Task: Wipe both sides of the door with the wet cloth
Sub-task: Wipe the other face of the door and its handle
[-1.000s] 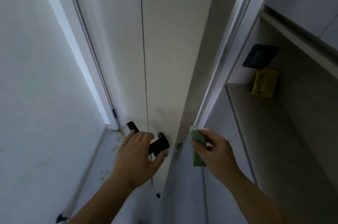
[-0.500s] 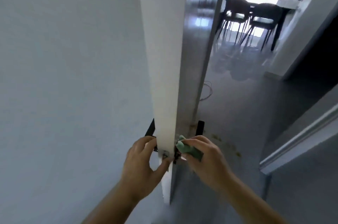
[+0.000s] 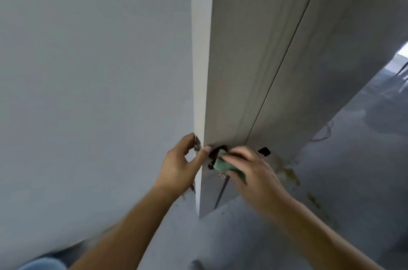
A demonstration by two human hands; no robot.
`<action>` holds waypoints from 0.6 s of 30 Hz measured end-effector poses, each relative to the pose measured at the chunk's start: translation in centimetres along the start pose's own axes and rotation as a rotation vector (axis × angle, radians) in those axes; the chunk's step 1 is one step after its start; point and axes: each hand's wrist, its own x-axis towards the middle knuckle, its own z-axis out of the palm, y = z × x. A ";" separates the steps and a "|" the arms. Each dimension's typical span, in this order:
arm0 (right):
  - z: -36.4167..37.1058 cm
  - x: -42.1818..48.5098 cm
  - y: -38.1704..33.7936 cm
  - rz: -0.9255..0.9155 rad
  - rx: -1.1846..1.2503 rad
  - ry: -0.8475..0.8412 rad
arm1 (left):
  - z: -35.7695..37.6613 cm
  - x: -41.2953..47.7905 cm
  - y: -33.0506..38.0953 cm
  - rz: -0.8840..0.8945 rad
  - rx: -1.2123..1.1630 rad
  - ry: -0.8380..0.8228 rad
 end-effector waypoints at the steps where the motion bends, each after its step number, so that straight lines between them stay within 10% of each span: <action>1: 0.7 0.9 -0.2 -0.041 -0.045 0.000 | -0.5 0.8 -0.1 -0.005 0.009 -0.002; 11: 4.8 6.6 0.6 -0.324 -0.273 0.066 | -1.9 4.6 0.5 -0.149 -0.117 0.057; 18: 4.4 6.8 3.2 -0.436 -0.184 0.029 | 2.8 2.7 -0.4 -0.528 -0.217 0.491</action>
